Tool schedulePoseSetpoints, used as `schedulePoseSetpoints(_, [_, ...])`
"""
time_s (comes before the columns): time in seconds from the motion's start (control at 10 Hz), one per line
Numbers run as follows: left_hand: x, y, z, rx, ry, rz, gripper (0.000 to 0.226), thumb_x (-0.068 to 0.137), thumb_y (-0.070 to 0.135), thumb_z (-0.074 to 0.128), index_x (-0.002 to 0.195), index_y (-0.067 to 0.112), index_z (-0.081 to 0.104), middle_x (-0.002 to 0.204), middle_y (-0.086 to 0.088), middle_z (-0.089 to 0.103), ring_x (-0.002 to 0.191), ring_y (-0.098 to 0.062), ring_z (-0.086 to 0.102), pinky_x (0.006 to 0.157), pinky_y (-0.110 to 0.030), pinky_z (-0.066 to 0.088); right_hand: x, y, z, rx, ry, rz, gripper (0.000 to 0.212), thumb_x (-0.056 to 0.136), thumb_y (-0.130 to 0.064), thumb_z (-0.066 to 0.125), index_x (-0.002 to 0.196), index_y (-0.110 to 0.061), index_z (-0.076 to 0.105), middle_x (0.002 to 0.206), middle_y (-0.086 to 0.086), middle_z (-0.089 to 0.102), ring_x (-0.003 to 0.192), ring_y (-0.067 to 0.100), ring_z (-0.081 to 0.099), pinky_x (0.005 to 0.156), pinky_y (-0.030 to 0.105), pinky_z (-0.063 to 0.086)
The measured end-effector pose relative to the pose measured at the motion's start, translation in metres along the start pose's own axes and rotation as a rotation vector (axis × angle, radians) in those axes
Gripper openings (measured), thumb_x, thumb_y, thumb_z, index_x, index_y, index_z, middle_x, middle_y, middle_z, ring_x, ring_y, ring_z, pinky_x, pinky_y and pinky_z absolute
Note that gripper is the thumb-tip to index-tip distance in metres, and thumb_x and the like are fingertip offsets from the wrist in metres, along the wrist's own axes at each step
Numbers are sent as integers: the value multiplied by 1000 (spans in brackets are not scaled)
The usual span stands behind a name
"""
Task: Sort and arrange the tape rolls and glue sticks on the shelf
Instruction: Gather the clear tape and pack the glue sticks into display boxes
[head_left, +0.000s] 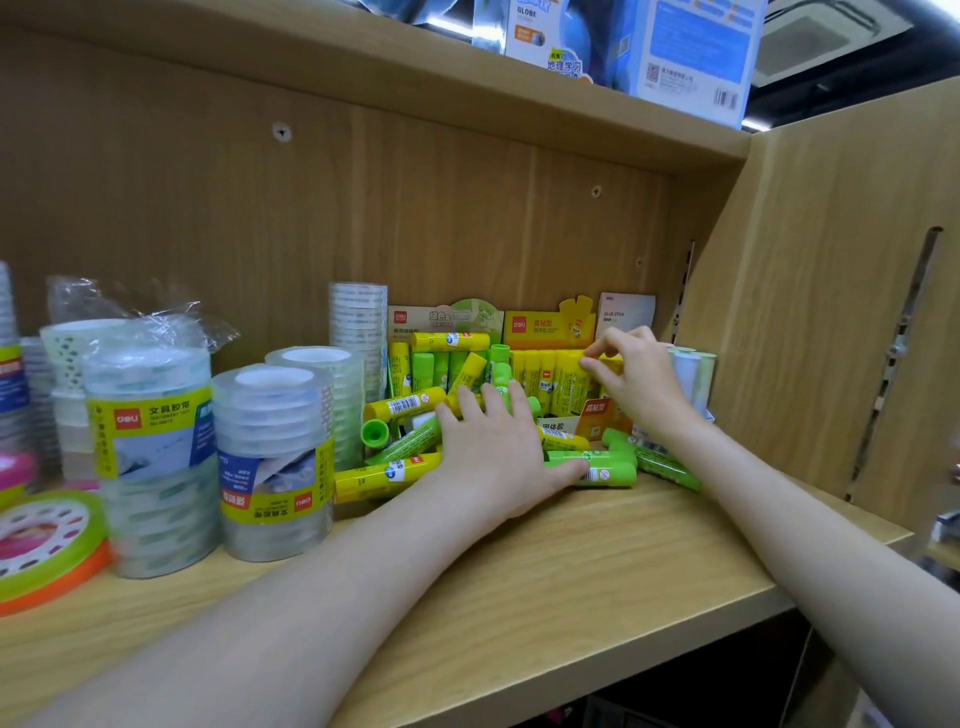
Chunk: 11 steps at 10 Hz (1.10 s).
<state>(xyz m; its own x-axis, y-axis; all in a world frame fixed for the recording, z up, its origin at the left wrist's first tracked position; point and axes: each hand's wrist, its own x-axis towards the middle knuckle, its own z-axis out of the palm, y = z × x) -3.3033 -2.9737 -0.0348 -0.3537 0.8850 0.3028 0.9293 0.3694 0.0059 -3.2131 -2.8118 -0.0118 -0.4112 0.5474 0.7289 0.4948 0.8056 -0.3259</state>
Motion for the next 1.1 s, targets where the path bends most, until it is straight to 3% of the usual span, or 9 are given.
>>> schedulePoseSetpoints(0.3, [-2, 0, -1, 10, 1, -3, 102, 80, 76, 32, 149, 8, -2, 155, -17, 7, 141, -40, 5, 111, -56, 10, 6, -3, 2, -355, -86, -59, 21, 92, -27, 54, 106, -13, 62, 119, 5, 51, 117, 24, 38, 98, 39, 27])
schedulePoseSetpoints(0.4, [-1, 0, -1, 11, 2, -1, 102, 80, 76, 32, 149, 9, -2, 155, -17, 7, 141, -40, 5, 111, -56, 10, -2, 3, -5, -195, 51, -130, 26, 90, -25, 59, 113, -15, 64, 115, 3, 53, 111, 20, 43, 96, 32, 30])
schedulePoseSetpoints(0.5, [-1, -1, -1, 7, -1, -5, 103, 80, 77, 32, 149, 9, -3, 155, -17, 6, 142, -40, 3, 111, -57, 10, -7, -5, -23, 162, -35, -240, 13, 86, -18, 64, 98, -18, 68, 89, -12, 61, 83, 4, 52, 72, 6, 35])
schedulePoseSetpoints(0.6, [-1, 0, 0, 6, 1, -6, 103, 80, 77, 33, 149, 8, -2, 155, -17, 7, 142, -39, 4, 111, -56, 10, -15, -16, -28, 245, -556, -216, 9, 83, -19, 69, 91, -19, 71, 85, -9, 69, 73, -4, 59, 67, 10, 45])
schedulePoseSetpoints(0.7, [0, -1, 0, 15, 4, -5, 104, 78, 78, 32, 149, 9, -2, 155, -17, 7, 142, -39, 5, 111, -56, 11, -16, -15, -26, 149, -816, -165, 22, 85, -19, 65, 107, -16, 67, 100, -8, 68, 91, 4, 61, 80, 18, 49])
schedulePoseSetpoints(0.8, [1, -1, 1, 21, 9, -8, 105, 78, 78, 32, 149, 9, -2, 155, -16, 8, 142, -39, 5, 111, -56, 11, -16, -9, -30, 159, -804, -153, 16, 86, -18, 65, 101, -20, 63, 97, -4, 67, 90, 5, 61, 78, 19, 49])
schedulePoseSetpoints(0.9, [1, -1, 1, 23, 5, -10, 104, 78, 78, 32, 149, 9, -2, 155, -16, 8, 141, -39, 5, 111, -56, 11, -13, -6, -43, 513, -442, -22, 10, 81, -16, 69, 85, -16, 59, 82, -4, 64, 75, 1, 60, 70, 16, 48])
schedulePoseSetpoints(1.0, [0, 0, 0, 26, 2, -12, 105, 78, 79, 32, 149, 9, -3, 155, -16, 8, 142, -39, 5, 111, -56, 11, -5, 7, -44, 468, -92, 46, 16, 77, -18, 73, 77, -18, 58, 80, 1, 63, 70, 16, 57, 67, 29, 48])
schedulePoseSetpoints(1.1, [0, 0, 0, 27, -5, -15, 105, 78, 79, 32, 149, 10, -3, 156, -16, 7, 142, -39, 4, 111, -56, 11, -3, 13, -35, 267, -14, 32, 12, 77, -18, 74, 83, -21, 64, 91, 0, 60, 72, 18, 51, 70, 30, 45])
